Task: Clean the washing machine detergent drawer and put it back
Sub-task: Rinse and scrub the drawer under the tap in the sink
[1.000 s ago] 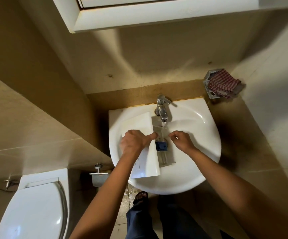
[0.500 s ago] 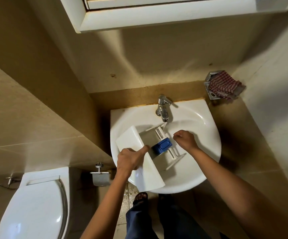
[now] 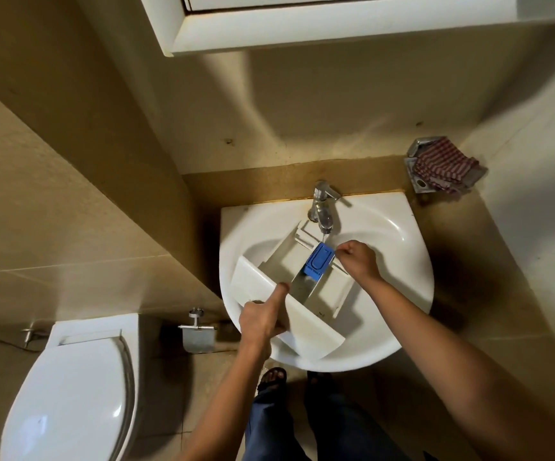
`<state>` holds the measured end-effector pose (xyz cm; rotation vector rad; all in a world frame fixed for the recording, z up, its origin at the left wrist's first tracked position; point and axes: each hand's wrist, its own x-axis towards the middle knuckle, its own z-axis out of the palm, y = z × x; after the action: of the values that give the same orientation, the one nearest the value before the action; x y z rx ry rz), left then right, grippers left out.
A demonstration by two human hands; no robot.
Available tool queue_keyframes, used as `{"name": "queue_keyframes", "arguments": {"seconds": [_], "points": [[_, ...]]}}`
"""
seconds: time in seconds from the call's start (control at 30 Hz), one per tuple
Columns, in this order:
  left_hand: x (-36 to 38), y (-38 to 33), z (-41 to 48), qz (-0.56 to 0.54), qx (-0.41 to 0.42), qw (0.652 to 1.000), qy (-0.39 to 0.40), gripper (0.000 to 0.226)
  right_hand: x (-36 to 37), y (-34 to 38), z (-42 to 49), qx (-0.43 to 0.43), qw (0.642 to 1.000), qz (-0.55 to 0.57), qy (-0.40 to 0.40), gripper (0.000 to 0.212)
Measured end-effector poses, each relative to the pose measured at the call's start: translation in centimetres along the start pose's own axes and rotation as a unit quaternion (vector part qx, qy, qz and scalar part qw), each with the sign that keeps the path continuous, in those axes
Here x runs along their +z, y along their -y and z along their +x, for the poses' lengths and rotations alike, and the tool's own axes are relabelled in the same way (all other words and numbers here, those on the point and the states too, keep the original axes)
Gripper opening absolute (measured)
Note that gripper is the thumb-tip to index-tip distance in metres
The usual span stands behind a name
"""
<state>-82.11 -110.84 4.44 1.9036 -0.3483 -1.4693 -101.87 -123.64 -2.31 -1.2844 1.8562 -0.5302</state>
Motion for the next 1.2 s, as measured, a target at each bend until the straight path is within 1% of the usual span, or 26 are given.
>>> {"name": "queue_keyframes", "arguments": {"seconds": [0.1,0.17,0.2,0.27,0.33,0.37,0.47,0.5,0.6,0.63,0.7,0.8,0.83,0.97,1.03,1.1,1.13,1.2], "points": [[1.1,1.1,-0.6,-0.054,0.001,0.998,-0.017,0.067,-0.4,0.7,0.3,-0.004,0.996,0.063,-0.062,0.020],[1.9,1.5,-0.7,-0.090,-0.005,0.996,-0.023,0.067,-0.6,1.1,0.7,0.002,0.991,0.099,-0.093,0.023],[2.3,1.6,-0.5,-0.108,-0.007,0.994,-0.023,0.064,-0.7,1.2,0.9,0.012,0.988,0.117,-0.096,0.026],[2.9,1.7,-0.2,-0.133,-0.006,0.991,-0.026,0.063,-0.6,1.5,1.4,0.044,0.985,0.151,-0.072,0.035],[3.3,2.0,0.2,-0.145,-0.008,0.989,-0.025,0.067,-0.4,1.6,1.9,0.077,0.983,0.164,-0.043,0.042],[3.5,2.3,0.3,-0.150,-0.009,0.988,-0.023,0.065,-0.3,1.6,2.1,0.084,0.983,0.161,-0.039,0.044],[3.7,3.8,0.1,-0.166,-0.013,0.986,0.004,0.048,-0.3,1.4,2.4,0.078,0.984,0.147,-0.060,0.046],[3.8,4.2,-0.1,-0.163,-0.017,0.986,0.013,0.048,-0.2,1.3,2.4,0.073,0.985,0.142,-0.069,0.046],[4.2,5.1,-0.3,-0.155,-0.040,0.986,0.038,0.062,-0.2,1.0,2.0,0.053,0.984,0.143,-0.088,0.046],[4.3,5.2,-0.2,-0.165,-0.051,0.984,0.046,0.063,-0.2,1.0,1.9,0.046,0.983,0.154,-0.090,0.046],[4.6,5.4,0.0,-0.204,-0.073,0.975,0.056,0.057,-0.3,1.4,2.0,0.033,0.979,0.179,-0.091,0.046],[5.2,4.9,0.0,-0.287,-0.089,0.952,0.064,0.039,-0.5,2.5,2.4,0.009,0.976,0.205,-0.076,0.045],[5.4,4.7,0.0,-0.309,-0.093,0.944,0.072,0.038,-0.5,2.9,2.6,0.001,0.975,0.214,-0.064,0.045],[6.1,4.0,0.3,-0.370,-0.112,0.918,0.088,0.061,-0.1,4.4,3.3,0.003,0.968,0.252,0.005,0.055],[6.5,4.0,0.7,-0.387,-0.117,0.911,0.079,0.057,-0.3,4.4,3.4,0.005,0.968,0.251,0.033,0.062],[6.8,4.1,1.0,-0.400,-0.112,0.907,0.067,0.050,-0.5,4.1,3.3,-0.003,0.971,0.234,0.048,0.064],[6.9,4.1,1.1,-0.406,-0.106,0.906,0.064,0.050,-0.6,3.8,3.2,-0.003,0.974,0.220,0.045,0.062],[7.2,4.2,1.4,-0.421,-0.097,0.900,0.061,0.053,-0.8,3.1,3.1,0.020,0.980,0.198,0.032,0.050]]}}
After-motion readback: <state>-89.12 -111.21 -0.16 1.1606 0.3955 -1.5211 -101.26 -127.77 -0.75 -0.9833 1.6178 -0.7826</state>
